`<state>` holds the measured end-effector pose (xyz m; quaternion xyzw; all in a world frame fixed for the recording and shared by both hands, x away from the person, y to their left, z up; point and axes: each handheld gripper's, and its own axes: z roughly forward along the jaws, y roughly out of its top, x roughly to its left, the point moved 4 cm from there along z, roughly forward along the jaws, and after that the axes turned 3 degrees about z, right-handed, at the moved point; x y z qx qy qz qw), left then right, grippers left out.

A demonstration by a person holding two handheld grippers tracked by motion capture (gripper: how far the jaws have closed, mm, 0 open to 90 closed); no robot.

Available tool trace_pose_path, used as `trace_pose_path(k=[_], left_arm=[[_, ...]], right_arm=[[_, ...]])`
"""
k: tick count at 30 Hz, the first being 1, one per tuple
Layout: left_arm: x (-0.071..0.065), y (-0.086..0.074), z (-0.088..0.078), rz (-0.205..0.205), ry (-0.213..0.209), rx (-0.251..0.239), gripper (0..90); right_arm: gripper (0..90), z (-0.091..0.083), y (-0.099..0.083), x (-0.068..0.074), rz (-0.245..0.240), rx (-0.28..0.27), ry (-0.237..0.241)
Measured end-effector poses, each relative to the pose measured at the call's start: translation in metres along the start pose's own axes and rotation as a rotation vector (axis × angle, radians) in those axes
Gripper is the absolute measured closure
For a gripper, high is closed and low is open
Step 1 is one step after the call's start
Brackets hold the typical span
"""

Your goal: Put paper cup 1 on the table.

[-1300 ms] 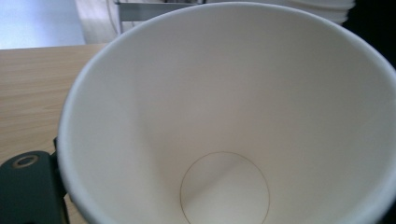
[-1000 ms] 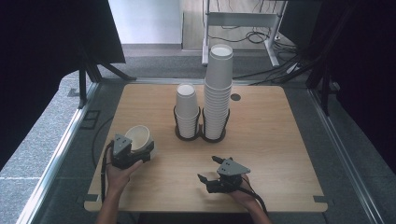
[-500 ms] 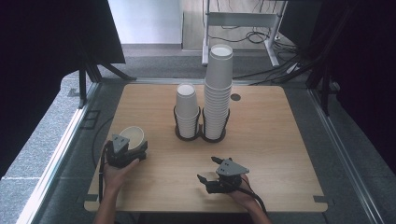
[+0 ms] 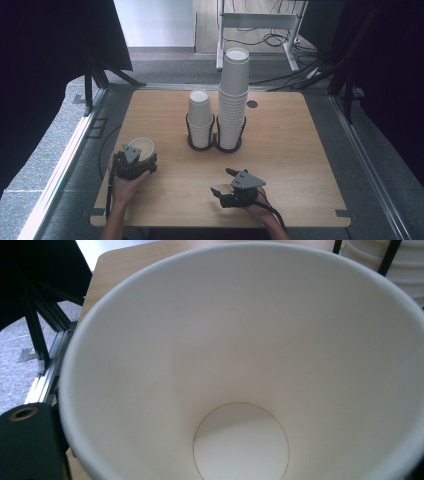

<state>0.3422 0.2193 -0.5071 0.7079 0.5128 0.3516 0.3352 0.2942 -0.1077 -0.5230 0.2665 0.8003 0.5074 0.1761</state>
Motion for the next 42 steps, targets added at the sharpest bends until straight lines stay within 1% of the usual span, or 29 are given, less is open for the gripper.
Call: trace_pose_path(k=[4, 6, 12, 13, 14, 15, 17, 18, 22, 24, 26, 29, 35, 38, 42], left_arm=[[-0.001, 0.000, 0.001, -0.002, 0.019, 0.004, 10.6], [-0.002, -0.001, 0.002, 0.003, 0.026, 0.009, 10.4], [-0.003, -0.002, 0.003, 0.014, 0.035, 0.008, 9.4], [-0.003, -0.002, 0.003, 0.013, 0.033, 0.008, 9.4], [-0.004, -0.001, 0.002, 0.006, 0.021, 0.006, 7.4], [-0.004, -0.001, 0.002, 0.006, 0.021, 0.006, 6.2], [-0.005, 0.000, 0.000, -0.007, 0.009, -0.005, 5.2], [-0.004, 0.002, -0.002, -0.017, 0.008, -0.016, 3.2], [-0.004, 0.005, -0.007, -0.028, 0.002, -0.029, 1.8], [-0.004, 0.007, -0.012, -0.021, 0.008, -0.032, 1.5], [-0.004, 0.008, -0.013, -0.018, 0.010, -0.034, 1.5], [-0.006, 0.008, -0.017, -0.001, 0.023, -0.038, 1.4], [-0.011, 0.012, -0.023, 0.041, 0.065, -0.045, 0.0], [-0.011, 0.013, -0.024, 0.037, 0.067, -0.045, 0.0], [-0.009, 0.014, -0.029, 0.023, 0.057, -0.070, 0.4]], right_arm=[[16.6, 0.000, 0.000, 0.000, -0.002, 0.000, 0.000], [16.8, 0.000, 0.000, 0.000, -0.004, 0.003, 0.002], [17.2, 0.000, 0.000, 0.001, -0.005, 0.005, 0.002], [17.2, 0.000, 0.000, 0.001, -0.005, 0.005, 0.002], [17.2, 0.000, 0.000, 0.001, -0.005, 0.006, 0.003], [17.2, 0.000, 0.000, 0.001, -0.005, 0.006, 0.003], [17.2, 0.000, 0.000, 0.001, -0.006, 0.007, 0.002], [17.2, 0.000, 0.000, 0.001, -0.004, 0.006, 0.002], [17.2, 0.000, 0.000, 0.001, -0.005, 0.007, 0.003], [17.2, 0.000, 0.000, 0.002, -0.010, 0.009, 0.005], [17.2, 0.001, 0.000, 0.002, -0.010, 0.009, 0.006], [17.2, 0.000, 0.000, 0.002, -0.012, 0.009, 0.006], [17.2, 0.000, 0.000, 0.003, -0.019, 0.015, 0.009], [17.2, 0.001, -0.001, 0.003, -0.023, 0.017, 0.008], [17.3, 0.002, -0.001, 0.004, -0.025, 0.023, 0.009]])
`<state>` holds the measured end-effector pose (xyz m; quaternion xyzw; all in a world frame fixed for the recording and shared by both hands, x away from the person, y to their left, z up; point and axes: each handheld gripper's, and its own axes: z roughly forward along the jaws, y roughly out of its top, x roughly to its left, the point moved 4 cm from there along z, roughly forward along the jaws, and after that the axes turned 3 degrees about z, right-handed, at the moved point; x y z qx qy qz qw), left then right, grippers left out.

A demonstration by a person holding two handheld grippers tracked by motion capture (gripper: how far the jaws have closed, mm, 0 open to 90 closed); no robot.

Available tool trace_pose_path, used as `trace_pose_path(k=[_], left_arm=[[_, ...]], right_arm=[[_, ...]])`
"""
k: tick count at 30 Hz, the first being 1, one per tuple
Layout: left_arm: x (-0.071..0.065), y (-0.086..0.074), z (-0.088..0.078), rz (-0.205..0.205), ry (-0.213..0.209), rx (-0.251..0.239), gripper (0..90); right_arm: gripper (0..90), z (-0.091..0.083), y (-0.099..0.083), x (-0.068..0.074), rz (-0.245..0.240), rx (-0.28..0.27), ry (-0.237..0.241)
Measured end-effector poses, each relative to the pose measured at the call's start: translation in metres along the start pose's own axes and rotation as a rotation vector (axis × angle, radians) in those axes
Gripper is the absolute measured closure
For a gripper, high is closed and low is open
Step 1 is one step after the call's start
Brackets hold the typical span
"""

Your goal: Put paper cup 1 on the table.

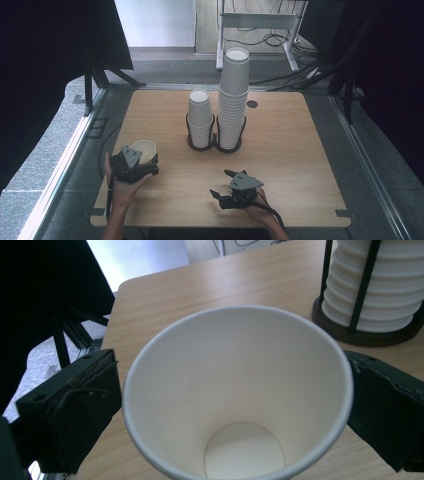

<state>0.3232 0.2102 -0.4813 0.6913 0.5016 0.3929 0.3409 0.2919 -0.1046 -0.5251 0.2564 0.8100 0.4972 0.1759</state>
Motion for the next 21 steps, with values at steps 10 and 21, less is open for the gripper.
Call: trace_pose_path(k=[10, 21], left_arm=[[-0.017, 0.016, -0.017, -0.009, -0.130, -0.082, 6.1], [-0.029, 0.016, -0.016, 0.009, -0.190, -0.071, 12.8]], right_arm=[[17.4, 0.000, 0.000, 0.000, 0.002, 0.003, -0.002], [18.1, 0.002, -0.002, 0.000, -0.006, 0.021, -0.015]])
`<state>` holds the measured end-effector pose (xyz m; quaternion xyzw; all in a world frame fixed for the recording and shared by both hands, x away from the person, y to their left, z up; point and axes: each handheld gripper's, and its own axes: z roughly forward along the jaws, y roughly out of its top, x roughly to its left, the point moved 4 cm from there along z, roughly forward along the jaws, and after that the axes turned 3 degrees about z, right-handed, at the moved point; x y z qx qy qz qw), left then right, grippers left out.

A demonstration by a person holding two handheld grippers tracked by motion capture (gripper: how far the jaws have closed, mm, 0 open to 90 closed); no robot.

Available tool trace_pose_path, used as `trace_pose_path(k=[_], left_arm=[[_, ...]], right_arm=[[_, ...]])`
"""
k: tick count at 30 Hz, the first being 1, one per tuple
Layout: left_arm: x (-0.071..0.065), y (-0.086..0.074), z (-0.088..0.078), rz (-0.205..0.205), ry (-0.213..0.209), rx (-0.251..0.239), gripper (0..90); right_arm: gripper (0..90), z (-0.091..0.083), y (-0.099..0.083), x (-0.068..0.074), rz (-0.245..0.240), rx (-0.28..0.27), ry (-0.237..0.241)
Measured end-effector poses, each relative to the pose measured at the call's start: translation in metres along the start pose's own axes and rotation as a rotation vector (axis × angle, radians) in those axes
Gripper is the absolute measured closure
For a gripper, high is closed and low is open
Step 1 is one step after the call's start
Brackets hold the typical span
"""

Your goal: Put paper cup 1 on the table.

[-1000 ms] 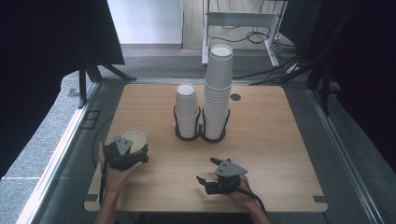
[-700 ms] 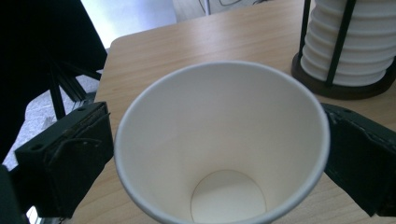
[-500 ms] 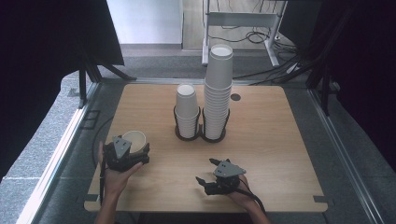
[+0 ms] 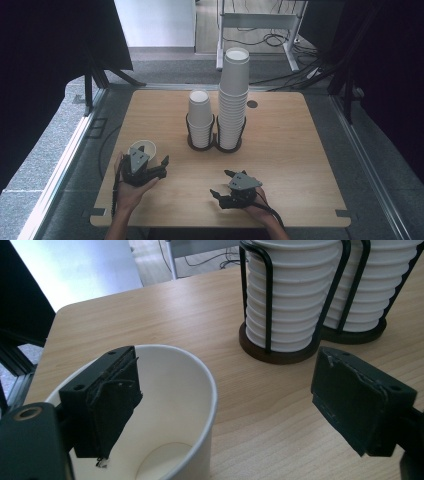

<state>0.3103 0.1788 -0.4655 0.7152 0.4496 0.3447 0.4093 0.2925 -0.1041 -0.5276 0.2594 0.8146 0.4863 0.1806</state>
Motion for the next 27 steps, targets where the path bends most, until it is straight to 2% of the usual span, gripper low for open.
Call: trace_pose_path(k=[10, 13, 17, 27], left_arm=[[-0.005, -0.002, 0.004, -0.001, -0.026, 0.018, 13.7], [-0.009, -0.001, 0.004, -0.005, -0.051, 0.018, 14.1], [-0.016, 0.000, 0.005, 0.014, -0.071, 0.024, 14.1], [-0.021, -0.002, 0.007, 0.037, -0.094, 0.047, 14.5]], right_arm=[[18.2, 0.003, -0.002, 0.002, -0.008, 0.017, 0.004], [18.2, 0.003, -0.003, 0.002, -0.011, 0.021, -0.001], [18.2, 0.004, -0.003, 0.003, -0.013, 0.023, -0.002], [18.3, 0.006, -0.005, 0.005, -0.031, 0.036, -0.003]])
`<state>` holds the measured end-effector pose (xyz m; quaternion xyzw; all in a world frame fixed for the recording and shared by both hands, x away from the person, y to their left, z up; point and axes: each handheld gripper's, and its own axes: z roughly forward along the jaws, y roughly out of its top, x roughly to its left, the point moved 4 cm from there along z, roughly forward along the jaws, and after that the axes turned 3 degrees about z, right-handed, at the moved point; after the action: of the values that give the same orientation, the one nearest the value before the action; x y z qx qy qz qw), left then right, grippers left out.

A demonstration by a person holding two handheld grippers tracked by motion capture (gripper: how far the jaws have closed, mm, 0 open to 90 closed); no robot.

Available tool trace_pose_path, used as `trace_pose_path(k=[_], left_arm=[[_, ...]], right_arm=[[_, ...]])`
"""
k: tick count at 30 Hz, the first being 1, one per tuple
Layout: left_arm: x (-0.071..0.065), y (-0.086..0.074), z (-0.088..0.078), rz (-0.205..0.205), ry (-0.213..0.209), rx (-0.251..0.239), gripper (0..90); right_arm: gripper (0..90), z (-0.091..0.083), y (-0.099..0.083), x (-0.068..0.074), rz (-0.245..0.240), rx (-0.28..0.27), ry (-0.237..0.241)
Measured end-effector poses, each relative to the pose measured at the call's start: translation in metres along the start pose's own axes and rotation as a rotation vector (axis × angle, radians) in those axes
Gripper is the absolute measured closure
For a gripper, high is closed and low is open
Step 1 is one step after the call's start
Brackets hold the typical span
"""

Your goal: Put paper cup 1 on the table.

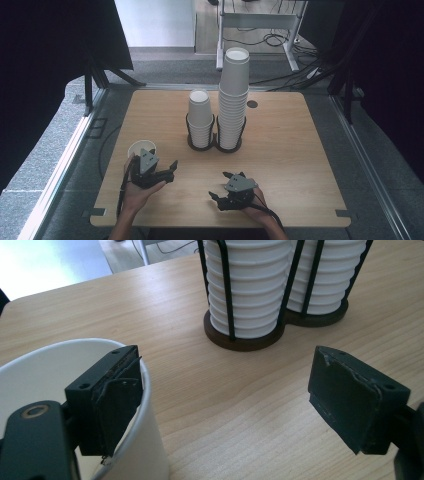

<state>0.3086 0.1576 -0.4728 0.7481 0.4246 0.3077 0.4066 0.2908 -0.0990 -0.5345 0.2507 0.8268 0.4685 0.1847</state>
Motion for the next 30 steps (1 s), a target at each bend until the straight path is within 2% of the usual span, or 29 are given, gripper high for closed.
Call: trace_pose_path(k=[30], left_arm=[[-0.016, 0.005, 0.000, 0.024, -0.059, -0.008, 15.2]], right_arm=[[18.4, 0.000, 0.000, -0.001, 0.011, -0.005, -0.004]])
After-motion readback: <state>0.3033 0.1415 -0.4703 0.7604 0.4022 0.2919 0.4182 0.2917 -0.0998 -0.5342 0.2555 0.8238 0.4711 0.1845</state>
